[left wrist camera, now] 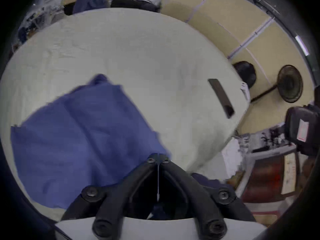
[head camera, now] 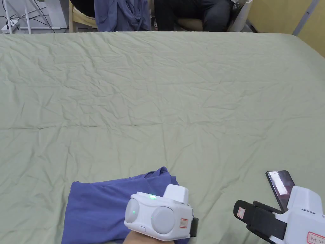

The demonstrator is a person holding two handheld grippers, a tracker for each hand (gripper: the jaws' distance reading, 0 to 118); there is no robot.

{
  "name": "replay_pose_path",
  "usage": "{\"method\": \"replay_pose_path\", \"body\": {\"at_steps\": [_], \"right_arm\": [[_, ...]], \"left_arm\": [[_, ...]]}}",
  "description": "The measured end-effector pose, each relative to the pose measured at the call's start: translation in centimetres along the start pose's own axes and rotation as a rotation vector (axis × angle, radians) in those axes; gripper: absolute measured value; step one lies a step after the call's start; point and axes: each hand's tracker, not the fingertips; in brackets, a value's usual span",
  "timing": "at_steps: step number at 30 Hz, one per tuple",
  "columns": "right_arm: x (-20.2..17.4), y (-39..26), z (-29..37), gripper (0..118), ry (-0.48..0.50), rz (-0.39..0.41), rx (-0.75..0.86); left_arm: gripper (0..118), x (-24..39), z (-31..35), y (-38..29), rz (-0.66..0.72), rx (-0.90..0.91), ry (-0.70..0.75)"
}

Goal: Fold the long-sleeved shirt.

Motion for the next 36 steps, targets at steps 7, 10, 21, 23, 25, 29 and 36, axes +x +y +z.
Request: {"method": "replay_pose_path", "body": {"at_steps": [7, 10, 21, 23, 25, 29, 36], "right_arm": [[-1.6, 1.0, -0.7, 2, -0.007, 0.018, 0.014], [-3.3, 1.6, -2.5, 2, 0.010, 0.044, -0.006], [-11.8, 3.4, -17.1, 2, -0.024, 0.346, -0.304], [-12.0, 3.0, -19.8, 2, -0.072, 0.388, -0.326], [-11.7, 2.2, -22.3, 2, -0.139, 0.437, -0.390], [-9.3, 0.6, -26.6, 2, -0.202, 0.434, -0.463], [-7.3, 1.6, -26.3, 3, -0.138, 0.336, -0.436]], "left_arm": [[0, -4.5, 7.8, -0.9, 0.191, 0.117, -0.163], [0, -9.2, 13.5, -2.1, 0.272, 0.195, -0.119], [0, -21.6, 22.2, -8.7, 0.595, 0.298, 0.206], [0, -21.5, 22.2, -8.7, 0.594, 0.313, 0.248], [0, -21.2, 22.0, -8.4, 0.587, 0.326, 0.285], [0, -21.5, 20.9, -7.8, 0.614, 0.320, 0.239], [46, -21.6, 19.2, -6.6, 0.592, 0.293, 0.233]]}}
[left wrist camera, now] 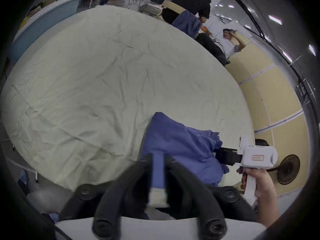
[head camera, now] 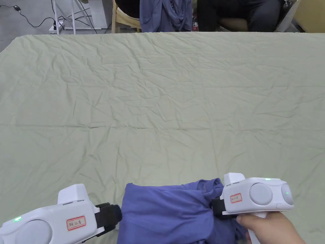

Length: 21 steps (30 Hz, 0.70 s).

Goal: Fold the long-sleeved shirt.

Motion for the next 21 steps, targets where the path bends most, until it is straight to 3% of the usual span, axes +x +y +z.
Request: {"method": "replay_pose_path", "body": {"at_steps": [2, 3, 7, 10, 14, 15, 16, 17, 18, 21], "right_arm": [[0.4, -0.5, 0.0, 3, 0.030, -0.021, 0.017], [0.7, -0.7, 0.0, 3, 0.044, -0.035, 0.023], [1.7, -1.0, 0.0, 3, 0.089, -0.080, 0.035], [2.1, -0.8, 0.0, 3, 0.110, -0.089, 0.024], [2.1, -0.8, 0.0, 3, 0.119, -0.099, 0.022], [2.1, -0.9, 0.0, 3, 0.118, -0.102, 0.024], [2.0, -0.9, 0.1, 3, 0.116, -0.108, 0.025], [1.7, -1.0, 0.2, 3, 0.112, -0.115, 0.027], [1.5, -1.0, 0.4, 3, 0.107, -0.124, 0.029], [0.1, -1.1, 1.5, 2, 0.051, -0.136, 0.038]], "left_arm": [[99, 0.3, -1.2, 0.4, -0.012, 0.012, -0.008], [118, 0.5, -1.9, 0.5, -0.041, 0.018, -0.021], [118, 0.4, -6.2, 1.5, -0.091, -0.063, -0.105], [118, -0.6, -10.5, 1.5, -0.051, -0.179, -0.082], [114, -0.1, -12.1, 0.7, -0.114, -0.181, -0.022], [111, 0.2, -11.6, 0.8, -0.116, -0.167, -0.013], [99, 0.5, -10.8, 0.9, -0.127, -0.157, -0.015], [81, 0.7, -10.3, 0.9, -0.169, -0.141, 0.030], [56, 0.8, -9.9, 0.9, -0.208, -0.134, 0.030], [10, 0.4, -8.5, 1.0, -0.154, -0.156, -0.125]]}}
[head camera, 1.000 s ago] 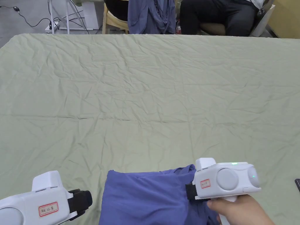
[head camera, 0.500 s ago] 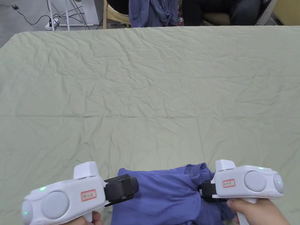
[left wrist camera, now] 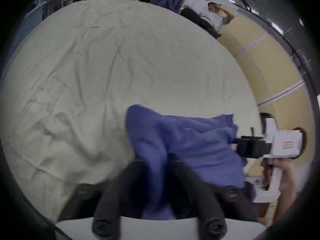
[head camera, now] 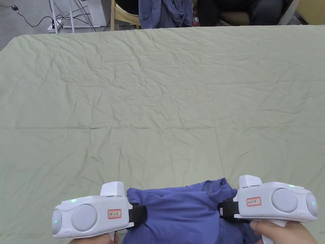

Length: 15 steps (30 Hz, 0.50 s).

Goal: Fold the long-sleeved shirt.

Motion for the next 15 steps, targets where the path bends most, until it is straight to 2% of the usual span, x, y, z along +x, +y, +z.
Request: {"method": "replay_pose_path", "body": {"at_steps": [1, 3, 7, 11, 15], "right_arm": [[-0.7, -0.2, 0.5, 2, -0.036, 0.011, 0.013], [-1.9, -0.7, 1.4, 2, -0.062, 0.034, 0.044], [-3.4, -2.0, 3.9, 2, 0.037, 0.001, 0.125], [-6.0, -3.1, 6.3, 2, 0.038, 0.040, 0.188], [-9.5, -3.9, 7.5, 2, 0.079, 0.049, 0.246]], "left_arm": [[10, -0.2, 0.4, -0.1, 0.054, 0.006, -0.028], [9, -0.1, 1.0, -0.3, 0.016, 0.014, 0.005], [8, 0.1, 3.1, -0.6, 0.035, 0.059, -0.041], [8, 0.1, 6.5, -0.3, 0.034, 0.108, -0.092], [8, -0.8, 9.8, 0.3, 0.019, 0.137, -0.095]]}}
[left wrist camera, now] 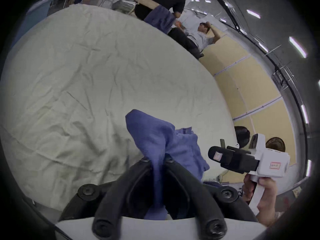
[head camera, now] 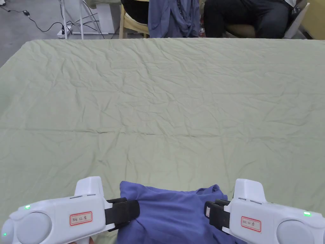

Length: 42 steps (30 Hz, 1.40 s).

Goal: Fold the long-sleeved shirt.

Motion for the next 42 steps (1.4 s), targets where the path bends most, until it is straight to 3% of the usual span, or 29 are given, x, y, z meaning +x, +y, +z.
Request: {"method": "replay_pose_path", "body": {"at_steps": [3, 6, 14, 16, 25, 26, 27, 28, 29, 31, 32, 36, 40, 41, 42], "right_arm": [[-3.9, -0.5, 0.0, 2, -0.022, 0.004, 0.051], [-8.0, -0.9, -0.9, 2, 0.083, -0.010, 0.049], [-21.2, -2.2, -4.5, 2, 0.289, 0.115, -0.044], [-23.6, -2.6, -4.9, 2, 0.319, 0.129, -0.056], [-28.6, -3.3, -6.3, 2, 0.350, 0.179, -0.072], [-28.7, -3.4, -6.4, 2, 0.352, 0.178, -0.077], [-28.8, -3.4, -6.5, 2, 0.354, 0.176, -0.081], [-28.8, -3.4, -6.6, 2, 0.352, 0.176, -0.085], [-28.7, -3.5, -6.5, 2, 0.349, 0.179, -0.085], [-28.5, -3.4, -6.3, 2, 0.329, 0.188, -0.073], [-28.3, -3.3, -6.1, 2, 0.321, 0.192, -0.066], [-26.9, -2.8, -4.8, 2, 0.317, 0.162, -0.046], [-24.7, -1.9, -1.5, 2, 0.292, 0.187, 0.036], [-23.5, -1.6, -0.5, 2, 0.294, 0.220, 0.065], [-21.9, -1.3, 0.6, 2, 0.296, 0.266, 0.102]], "left_arm": [[8, -1.9, 3.0, 1.1, 0.006, 0.024, 0.047], [8, -5.1, 6.1, 2.5, 0.015, 0.050, 0.133], [7, -16.8, 14.3, 5.9, 0.093, 0.023, 0.404], [7, -20.3, 15.4, 6.7, 0.056, -0.011, 0.489], [8, -30.7, 17.1, 7.5, 0.117, -0.074, 0.667], [13, -31.1, 17.1, 7.3, 0.117, -0.075, 0.668], [41, -31.4, 17.3, 7.2, 0.129, -0.061, 0.663], [83, -30.2, 17.5, 7.0, 0.121, -0.001, 0.665], [116, -29.7, 17.6, 7.0, 0.075, 0.044, 0.706], [112, -28.5, 18.6, 6.3, -0.005, 0.169, 0.792], [112, -28.0, 19.1, 6.8, -0.065, 0.193, 0.735], [112, -24.4, 19.8, 7.2, -0.021, 0.154, 0.717], [111, -18.5, 19.8, 7.3, -0.014, 0.172, 0.678], [105, -16.6, 20.0, 7.2, -0.030, 0.174, 0.662], [79, -14.6, 20.2, 7.2, -0.054, 0.186, 0.646]]}}
